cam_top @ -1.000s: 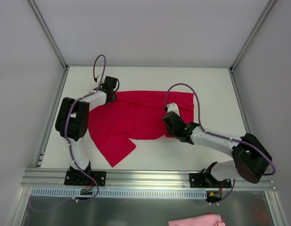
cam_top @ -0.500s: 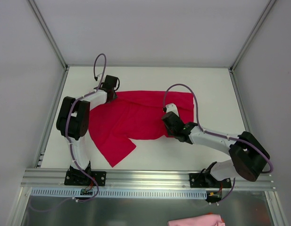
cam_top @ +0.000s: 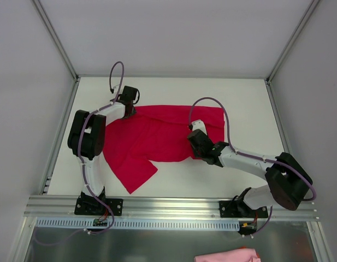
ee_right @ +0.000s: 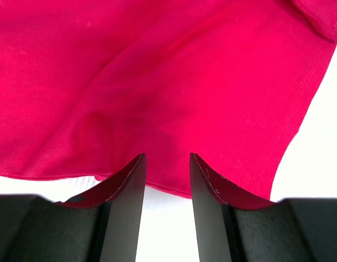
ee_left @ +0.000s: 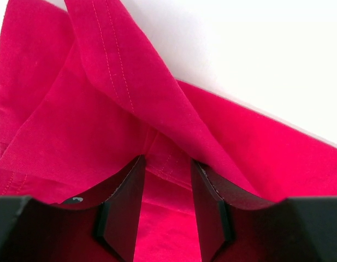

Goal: Fold and stack the t-shirts
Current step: Fold the flattened tshirt in 1/3 of the way

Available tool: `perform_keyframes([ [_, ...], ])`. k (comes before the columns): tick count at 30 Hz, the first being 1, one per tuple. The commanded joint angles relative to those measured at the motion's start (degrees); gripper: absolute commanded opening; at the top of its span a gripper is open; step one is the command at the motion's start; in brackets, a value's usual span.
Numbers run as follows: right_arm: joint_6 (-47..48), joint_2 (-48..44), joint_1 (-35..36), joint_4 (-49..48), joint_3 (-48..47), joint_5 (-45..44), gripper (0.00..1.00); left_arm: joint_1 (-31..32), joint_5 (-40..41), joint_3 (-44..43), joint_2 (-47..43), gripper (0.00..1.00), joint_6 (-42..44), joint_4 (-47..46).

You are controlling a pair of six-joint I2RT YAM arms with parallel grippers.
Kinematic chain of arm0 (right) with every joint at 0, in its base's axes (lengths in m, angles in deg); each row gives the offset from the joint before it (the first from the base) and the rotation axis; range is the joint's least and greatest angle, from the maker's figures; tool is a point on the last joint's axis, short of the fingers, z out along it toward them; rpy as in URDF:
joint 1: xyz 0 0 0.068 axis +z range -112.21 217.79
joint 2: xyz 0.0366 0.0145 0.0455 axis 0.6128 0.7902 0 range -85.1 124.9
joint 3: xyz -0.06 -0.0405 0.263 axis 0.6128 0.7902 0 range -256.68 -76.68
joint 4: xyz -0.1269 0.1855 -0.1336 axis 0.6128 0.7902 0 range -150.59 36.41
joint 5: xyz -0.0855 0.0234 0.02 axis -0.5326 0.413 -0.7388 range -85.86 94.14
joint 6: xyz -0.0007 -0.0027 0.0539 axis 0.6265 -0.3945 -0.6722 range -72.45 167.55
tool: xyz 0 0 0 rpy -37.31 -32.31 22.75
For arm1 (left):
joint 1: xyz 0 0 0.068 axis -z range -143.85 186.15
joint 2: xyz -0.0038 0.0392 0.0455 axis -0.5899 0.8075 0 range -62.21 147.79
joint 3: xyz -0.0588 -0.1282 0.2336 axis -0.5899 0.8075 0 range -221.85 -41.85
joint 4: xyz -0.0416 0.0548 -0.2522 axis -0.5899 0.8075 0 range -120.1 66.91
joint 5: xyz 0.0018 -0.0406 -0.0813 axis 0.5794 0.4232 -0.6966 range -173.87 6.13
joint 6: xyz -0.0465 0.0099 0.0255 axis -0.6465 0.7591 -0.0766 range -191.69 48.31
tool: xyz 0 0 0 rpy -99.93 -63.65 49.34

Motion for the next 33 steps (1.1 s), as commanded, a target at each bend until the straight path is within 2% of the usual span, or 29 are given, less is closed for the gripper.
perform_keyframes([
  [1, 0.27, -0.75, 0.33, -1.23, -1.66, -0.35, 0.41, -0.68, 1.62, -1.32, -0.44, 0.4, -1.38, 1.43],
  [8, 0.27, -0.31, 0.33, -1.41, -1.74, 0.0, 0.41, -0.68, 1.97, -0.35, -0.97, 0.4, -2.18, 1.78],
  [11, 0.27, -0.31, 0.33, -1.32, -1.83, -0.18, 0.41, -0.68, 1.97, -1.31, -0.18, 0.29, -2.26, 2.48],
  [12, 0.36, -0.4, 0.33, -1.32, -1.83, -0.09, 0.41, -0.76, 1.97, -2.01, 0.0, 0.19, -2.35, 3.27],
  [14, 0.18, -0.4, 0.33, -1.41, -1.75, -0.18, 0.41, -0.68, 1.89, -2.02, 0.26, 0.08, -2.27, 3.45],
  [15, 0.18, -0.4, 0.33, -1.5, -1.74, 0.0, 0.41, -0.68, 1.8, -1.84, 0.18, 0.0, -2.35, 3.19],
  [21, 0.18, 0.3, 0.33, -1.94, -2.01, 0.88, 0.41, -0.24, 0.39, -0.79, -0.88, 0.0, -2.7, 2.48],
  [33, 0.36, 1.62, 0.42, -2.2, -3.06, 3.16, 0.4, 5.73, 1.71, 1.67, -11.77, 0.0, -1.91, 3.8],
])
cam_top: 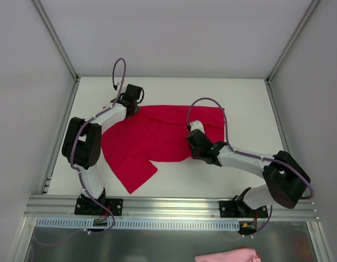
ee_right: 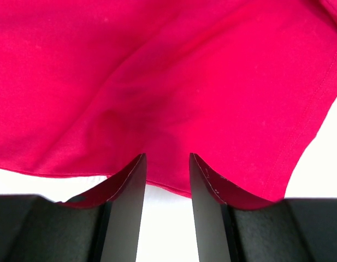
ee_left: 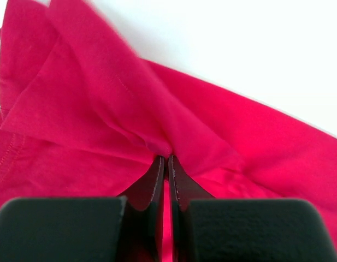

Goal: Fold and stack the t-shirts
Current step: Fold the flattened tshirt in 1/3 of the way

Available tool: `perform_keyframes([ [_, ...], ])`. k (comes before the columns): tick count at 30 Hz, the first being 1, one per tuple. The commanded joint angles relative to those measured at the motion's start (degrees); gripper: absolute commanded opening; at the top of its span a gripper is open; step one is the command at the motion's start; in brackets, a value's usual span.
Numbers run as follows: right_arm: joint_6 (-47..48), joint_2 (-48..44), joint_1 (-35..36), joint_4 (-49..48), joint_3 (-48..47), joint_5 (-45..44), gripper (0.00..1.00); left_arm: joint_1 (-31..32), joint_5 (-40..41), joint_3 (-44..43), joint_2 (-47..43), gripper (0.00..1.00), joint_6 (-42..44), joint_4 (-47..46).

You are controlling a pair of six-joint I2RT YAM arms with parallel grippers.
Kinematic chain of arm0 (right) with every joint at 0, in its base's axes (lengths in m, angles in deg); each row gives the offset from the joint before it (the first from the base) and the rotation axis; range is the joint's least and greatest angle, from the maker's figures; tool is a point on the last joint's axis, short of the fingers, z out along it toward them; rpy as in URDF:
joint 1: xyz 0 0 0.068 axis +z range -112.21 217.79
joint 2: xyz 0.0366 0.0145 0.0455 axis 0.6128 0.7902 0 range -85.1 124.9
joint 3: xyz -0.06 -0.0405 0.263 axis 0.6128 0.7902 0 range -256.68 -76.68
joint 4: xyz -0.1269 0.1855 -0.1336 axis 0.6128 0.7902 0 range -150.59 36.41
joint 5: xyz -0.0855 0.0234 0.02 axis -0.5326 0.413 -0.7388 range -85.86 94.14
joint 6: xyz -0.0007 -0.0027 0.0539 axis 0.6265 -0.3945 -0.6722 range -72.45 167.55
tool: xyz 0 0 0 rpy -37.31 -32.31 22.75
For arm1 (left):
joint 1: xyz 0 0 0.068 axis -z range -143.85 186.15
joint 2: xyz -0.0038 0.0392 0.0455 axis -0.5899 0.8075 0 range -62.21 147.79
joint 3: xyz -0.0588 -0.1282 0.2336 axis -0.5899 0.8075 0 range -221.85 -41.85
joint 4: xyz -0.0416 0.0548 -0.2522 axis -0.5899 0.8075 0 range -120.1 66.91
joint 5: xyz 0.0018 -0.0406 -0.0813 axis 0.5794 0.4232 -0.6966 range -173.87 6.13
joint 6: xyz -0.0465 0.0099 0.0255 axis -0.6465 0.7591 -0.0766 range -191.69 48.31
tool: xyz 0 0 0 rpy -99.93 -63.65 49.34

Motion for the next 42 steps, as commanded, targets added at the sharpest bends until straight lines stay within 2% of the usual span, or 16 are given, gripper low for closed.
perform_keyframes([
  [1, 0.23, 0.25, 0.46, -1.76, -2.63, 0.65, 0.4, 2.11, 1.49, -0.07, -5.59, 0.0, -0.41, 1.49],
  [17, 0.4, -0.02, 1.08, -0.71, -4.03, 0.91, 0.4, 11.51, 4.65, 2.82, -9.11, 0.0, -4.62, 9.74],
  [21, 0.32, -0.02, 1.16, -0.45, -4.3, 1.18, 0.4, 14.24, 8.08, 3.88, -11.39, 0.0, -5.33, 12.64],
  [30, 0.4, -0.37, 1.96, 0.43, -4.65, 1.0, 0.4, 18.02, 9.49, 4.84, -18.42, 0.0, -6.03, 19.06],
  [35, 0.4, -1.51, 2.48, 0.61, -4.65, 0.91, 0.4, 21.44, 10.1, 9.85, -18.52, 0.0, -9.1, 18.71],
  [36, 0.4, -1.6, 2.57, 0.78, -4.73, 0.91, 0.4, 21.97, 10.28, 10.9, -18.08, 0.03, -9.46, 18.63],
  [37, 0.4, -1.6, 2.75, 0.78, -4.91, 1.0, 0.4, 22.5, 10.19, 11.26, -17.12, 0.14, -10.16, 18.54],
  [38, 0.4, -1.6, 2.83, 0.96, -5.0, 0.91, 0.4, 23.37, 10.37, 11.7, -16.59, 0.33, -10.6, 18.63],
  [39, 0.4, -1.51, 2.92, 1.05, -5.17, 1.0, 0.4, 23.82, 11.24, 12.14, -16.06, 0.7, -10.95, 18.37],
  [40, 0.4, -1.43, 3.18, 1.05, -5.35, 1.0, 0.4, 24.08, 11.51, 12.66, -14.92, 0.82, -11.39, 18.36],
  [42, 0.32, -0.99, 3.62, 1.14, -5.96, 1.0, 0.4, 24.35, 12.82, 11.62, -13.69, 0.99, -11.83, 19.93],
])
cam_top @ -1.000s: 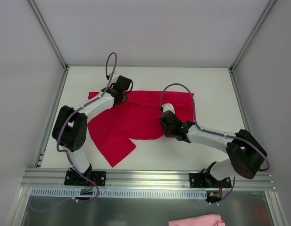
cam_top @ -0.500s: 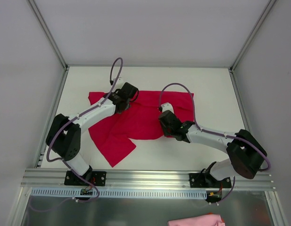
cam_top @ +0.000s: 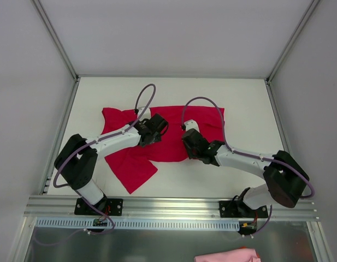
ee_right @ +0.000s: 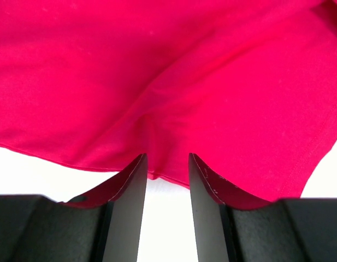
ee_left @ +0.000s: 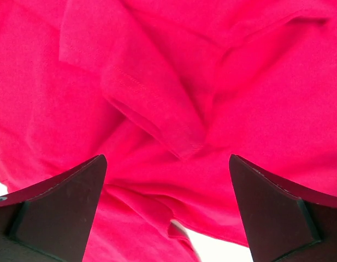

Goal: Fold and stack the t-shirts
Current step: Fold the flattened tshirt in 1/3 of the way

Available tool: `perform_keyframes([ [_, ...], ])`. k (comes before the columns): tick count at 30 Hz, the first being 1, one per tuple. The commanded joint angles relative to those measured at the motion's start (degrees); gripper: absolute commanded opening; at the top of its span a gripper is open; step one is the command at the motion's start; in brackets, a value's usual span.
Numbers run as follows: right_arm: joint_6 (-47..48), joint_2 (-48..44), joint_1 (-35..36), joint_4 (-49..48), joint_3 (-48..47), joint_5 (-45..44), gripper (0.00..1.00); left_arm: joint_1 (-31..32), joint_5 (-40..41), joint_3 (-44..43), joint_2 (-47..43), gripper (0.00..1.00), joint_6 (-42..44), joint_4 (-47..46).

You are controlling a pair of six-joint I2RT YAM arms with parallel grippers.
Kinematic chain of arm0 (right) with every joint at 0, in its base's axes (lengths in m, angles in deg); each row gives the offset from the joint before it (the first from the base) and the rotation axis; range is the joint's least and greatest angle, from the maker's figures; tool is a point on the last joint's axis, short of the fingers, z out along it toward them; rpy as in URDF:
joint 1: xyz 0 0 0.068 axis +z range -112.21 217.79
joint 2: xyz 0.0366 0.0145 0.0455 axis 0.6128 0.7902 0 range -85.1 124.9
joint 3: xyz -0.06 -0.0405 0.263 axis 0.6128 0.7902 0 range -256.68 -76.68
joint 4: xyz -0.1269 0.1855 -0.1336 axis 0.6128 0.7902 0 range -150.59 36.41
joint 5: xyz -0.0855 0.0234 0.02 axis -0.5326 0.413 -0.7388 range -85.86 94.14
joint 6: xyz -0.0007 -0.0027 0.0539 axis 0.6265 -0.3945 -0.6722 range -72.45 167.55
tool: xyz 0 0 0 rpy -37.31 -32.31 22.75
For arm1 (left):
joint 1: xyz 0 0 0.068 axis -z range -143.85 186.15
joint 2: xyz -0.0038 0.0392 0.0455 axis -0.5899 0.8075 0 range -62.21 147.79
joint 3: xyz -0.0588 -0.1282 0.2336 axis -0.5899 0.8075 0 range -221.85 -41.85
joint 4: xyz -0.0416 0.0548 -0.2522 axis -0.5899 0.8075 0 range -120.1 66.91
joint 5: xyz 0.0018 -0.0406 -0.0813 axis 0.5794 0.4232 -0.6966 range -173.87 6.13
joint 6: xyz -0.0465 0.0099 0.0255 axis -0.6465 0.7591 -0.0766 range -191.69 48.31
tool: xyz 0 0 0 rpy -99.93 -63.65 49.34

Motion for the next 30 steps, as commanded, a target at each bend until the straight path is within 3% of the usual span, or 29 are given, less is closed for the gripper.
perform_keyframes([
  [1, 0.36, -1.34, 1.15, 0.0, -3.34, -0.4, 0.4, 0.53, 4.56, -0.82, 2.16, 0.99, -3.04, 3.05],
  [6, 0.36, -0.54, 1.86, 0.26, -3.96, -0.75, 0.39, 0.97, 7.2, 0.84, -0.02, 0.99, -4.1, 4.54],
  [11, 1.84, 1.21, 1.86, -0.26, -4.48, -0.05, 0.39, -0.17, 15.38, -0.82, 0.14, 0.99, -9.73, 10.44],
  [13, 2.03, 1.48, 2.04, -0.09, -4.49, 0.13, 0.39, -2.62, 12.94, -0.21, -0.37, 0.99, -4.5, 2.59],
  [15, 2.2, 1.22, 2.12, 0.0, -4.14, -0.22, 0.39, -5.7, 5.48, 2.5, -1.43, 0.98, 0.35, -4.3],
  [18, 2.29, 0.34, 2.12, -0.26, -3.17, -0.84, 0.4, -11.76, -0.16, 3.05, -2.14, 0.97, 1.78, -10.65],
  [23, 2.82, 1.04, 2.12, -0.71, -3.17, -0.04, 0.39, -19.05, -3.07, -6.24, 2.25, 0.95, 5.29, -8.56],
  [30, 3.08, 1.13, 2.12, -1.14, -2.82, -0.66, 0.39, -24.34, -5.45, -10.93, 6.99, 0.93, 5.66, -5.83],
])
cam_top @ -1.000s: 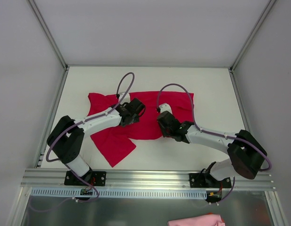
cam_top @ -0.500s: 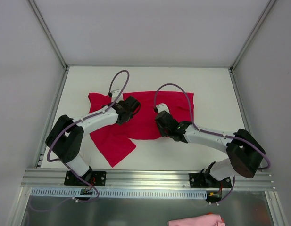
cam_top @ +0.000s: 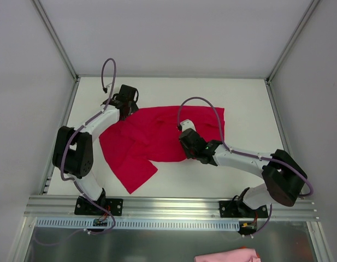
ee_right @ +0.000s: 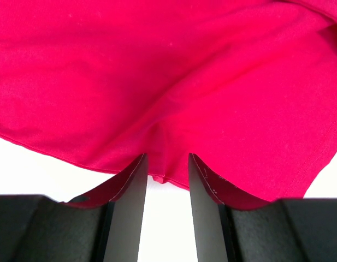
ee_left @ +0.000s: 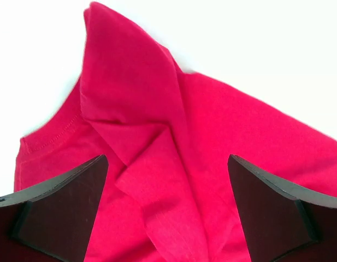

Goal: Fold and stack the t-shirts
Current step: Fold the flattened tshirt in 1/3 of the way

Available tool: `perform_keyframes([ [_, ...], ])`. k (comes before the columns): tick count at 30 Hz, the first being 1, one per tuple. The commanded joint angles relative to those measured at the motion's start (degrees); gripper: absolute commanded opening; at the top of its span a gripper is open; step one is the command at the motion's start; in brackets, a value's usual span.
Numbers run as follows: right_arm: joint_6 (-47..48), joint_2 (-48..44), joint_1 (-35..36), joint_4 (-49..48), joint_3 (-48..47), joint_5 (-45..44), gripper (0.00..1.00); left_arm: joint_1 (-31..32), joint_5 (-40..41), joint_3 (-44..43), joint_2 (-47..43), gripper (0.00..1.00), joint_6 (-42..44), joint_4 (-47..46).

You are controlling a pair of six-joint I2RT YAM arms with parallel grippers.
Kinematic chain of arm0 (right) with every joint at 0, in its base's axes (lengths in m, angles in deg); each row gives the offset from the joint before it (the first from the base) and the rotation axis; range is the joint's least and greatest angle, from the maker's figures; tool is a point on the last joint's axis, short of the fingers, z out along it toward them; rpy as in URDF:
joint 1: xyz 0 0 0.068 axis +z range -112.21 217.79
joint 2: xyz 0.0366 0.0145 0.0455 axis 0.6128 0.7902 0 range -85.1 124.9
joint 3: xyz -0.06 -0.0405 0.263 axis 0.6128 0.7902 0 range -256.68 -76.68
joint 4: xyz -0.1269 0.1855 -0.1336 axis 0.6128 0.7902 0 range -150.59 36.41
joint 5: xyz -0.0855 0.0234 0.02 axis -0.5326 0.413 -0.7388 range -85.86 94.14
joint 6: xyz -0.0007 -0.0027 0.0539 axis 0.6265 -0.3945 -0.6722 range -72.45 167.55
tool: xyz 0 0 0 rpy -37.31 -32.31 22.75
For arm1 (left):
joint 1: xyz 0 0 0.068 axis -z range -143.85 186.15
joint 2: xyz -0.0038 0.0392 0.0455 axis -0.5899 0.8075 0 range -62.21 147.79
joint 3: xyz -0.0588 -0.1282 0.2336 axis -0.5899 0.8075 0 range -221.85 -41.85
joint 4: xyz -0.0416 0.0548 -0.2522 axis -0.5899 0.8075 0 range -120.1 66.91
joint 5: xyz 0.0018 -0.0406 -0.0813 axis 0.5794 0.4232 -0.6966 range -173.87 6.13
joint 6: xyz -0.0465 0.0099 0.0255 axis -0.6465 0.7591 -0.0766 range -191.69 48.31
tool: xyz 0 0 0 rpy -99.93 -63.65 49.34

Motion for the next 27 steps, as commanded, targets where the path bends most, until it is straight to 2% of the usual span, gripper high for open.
perform_keyframes([
  [1, 0.7, -0.1, 0.42, -1.34, -0.7, -0.68, 0.39, -0.94, -1.73, -1.36, 1.76, 0.93, 1.37, 2.07],
  [6, 0.7, 0.52, 0.42, -1.52, -0.7, -0.77, 0.39, -1.03, -5.24, 6.1, 0.09, 0.86, -1.0, -1.7],
  [10, 0.61, 0.96, 0.42, -1.34, -0.7, -0.68, 0.39, -0.94, -9.02, 14.35, -2.46, 0.68, -2.85, -8.2],
  [14, 0.61, 1.13, 0.42, -1.34, -0.87, -0.6, 0.39, -0.94, -10.52, 19.2, -3.96, 0.56, -4.17, -12.07],
  [22, 0.52, 1.39, 0.42, -1.25, -0.78, -0.24, 0.39, -0.94, -10.87, 19.13, -2.72, 0.54, -3.38, -13.67],
  [27, 0.79, 2.18, 0.42, -1.34, -1.31, 0.02, 0.4, -0.94, -7.01, 17.45, -5.79, 0.53, -2.06, -10.77],
])
